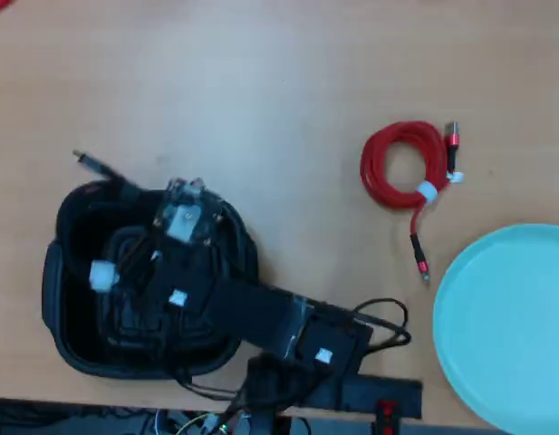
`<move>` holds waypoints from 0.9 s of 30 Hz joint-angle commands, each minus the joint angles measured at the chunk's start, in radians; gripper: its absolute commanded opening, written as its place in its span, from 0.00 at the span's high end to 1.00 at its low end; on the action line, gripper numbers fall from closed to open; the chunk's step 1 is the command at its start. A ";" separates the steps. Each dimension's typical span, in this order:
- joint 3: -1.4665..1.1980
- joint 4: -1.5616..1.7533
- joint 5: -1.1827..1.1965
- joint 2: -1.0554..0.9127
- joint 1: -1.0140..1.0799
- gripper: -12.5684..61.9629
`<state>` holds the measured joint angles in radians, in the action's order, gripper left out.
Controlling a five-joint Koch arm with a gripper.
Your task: Put a black charging cable in a black bowl and put a red charging cable in a green bowl
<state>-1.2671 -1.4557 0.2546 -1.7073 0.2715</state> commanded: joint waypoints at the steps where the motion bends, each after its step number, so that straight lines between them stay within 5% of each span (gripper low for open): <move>1: 0.055 0.055 -0.020 -0.066 -0.067 0.93; 10: -0.057 0.074 -0.021 -0.058 -0.087 0.90; 18: -0.089 0.077 -0.031 -0.055 -0.052 0.62; 27: -0.167 0.086 -0.023 -0.018 -0.048 0.43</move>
<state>-1.4665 -1.4113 0.2301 -1.7089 0.2240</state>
